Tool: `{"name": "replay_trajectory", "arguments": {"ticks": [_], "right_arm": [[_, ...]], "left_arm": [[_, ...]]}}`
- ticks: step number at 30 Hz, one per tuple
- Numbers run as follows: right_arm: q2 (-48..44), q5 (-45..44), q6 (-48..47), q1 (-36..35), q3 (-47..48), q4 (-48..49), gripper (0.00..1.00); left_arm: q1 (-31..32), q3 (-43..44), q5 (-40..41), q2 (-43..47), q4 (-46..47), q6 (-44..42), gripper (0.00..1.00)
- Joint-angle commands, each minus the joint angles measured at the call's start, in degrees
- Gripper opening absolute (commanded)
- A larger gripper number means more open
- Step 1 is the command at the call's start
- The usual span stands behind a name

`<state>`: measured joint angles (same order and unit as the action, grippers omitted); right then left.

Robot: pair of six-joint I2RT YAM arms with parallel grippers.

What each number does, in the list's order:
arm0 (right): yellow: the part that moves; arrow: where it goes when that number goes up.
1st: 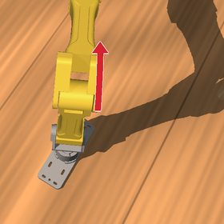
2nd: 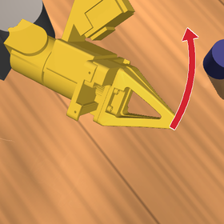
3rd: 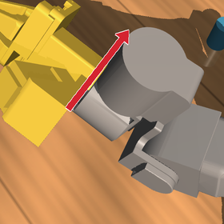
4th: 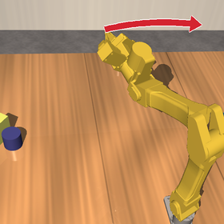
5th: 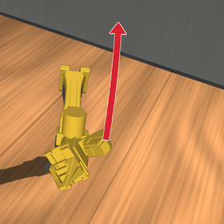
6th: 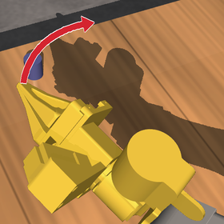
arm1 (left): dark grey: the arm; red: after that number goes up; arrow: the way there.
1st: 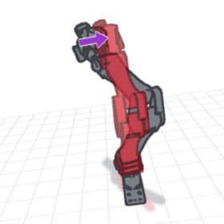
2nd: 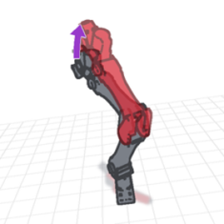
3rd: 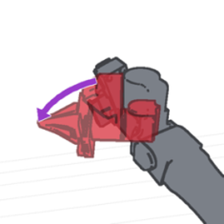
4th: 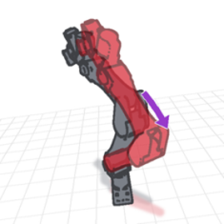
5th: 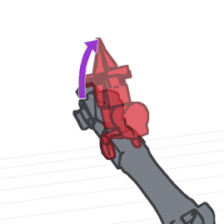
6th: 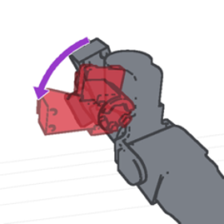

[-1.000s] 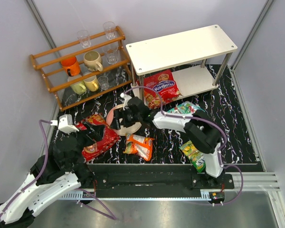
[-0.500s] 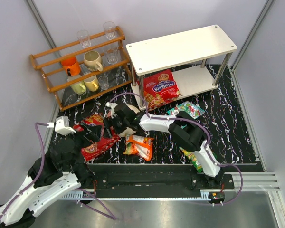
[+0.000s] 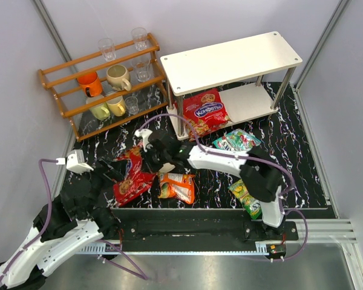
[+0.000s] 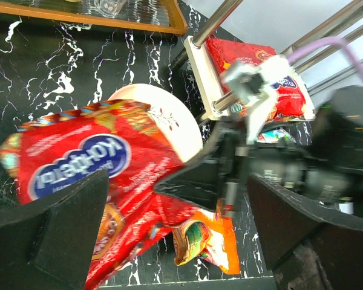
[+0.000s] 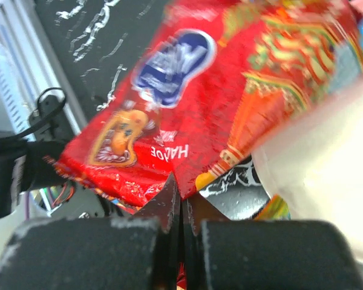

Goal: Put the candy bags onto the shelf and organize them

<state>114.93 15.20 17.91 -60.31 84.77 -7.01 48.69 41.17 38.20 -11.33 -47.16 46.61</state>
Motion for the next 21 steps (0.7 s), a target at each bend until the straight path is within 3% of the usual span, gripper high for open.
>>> {"name": "replay_trajectory", "arguments": {"ticks": [1,13,17,21], "right_arm": [[-14.63,-2.90,-5.78,-0.07,0.14,-1.68,0.00],[-39.22,-5.87,-5.17,-0.07,-8.11,-12.41,0.00],[-48.91,-14.57,-0.79,-0.07,-13.57,-15.93,0.00],[-56.04,-29.30,3.26,-0.07,-18.31,-19.18,0.00]], "left_arm": [[0.18,0.84,1.09,0.79,0.66,0.06,0.99],[0.09,1.55,-0.75,-0.27,0.75,0.15,0.99],[0.09,1.90,-1.81,-1.06,0.66,0.15,0.99],[0.09,1.20,-2.60,-1.67,2.15,-0.03,0.99]]}}
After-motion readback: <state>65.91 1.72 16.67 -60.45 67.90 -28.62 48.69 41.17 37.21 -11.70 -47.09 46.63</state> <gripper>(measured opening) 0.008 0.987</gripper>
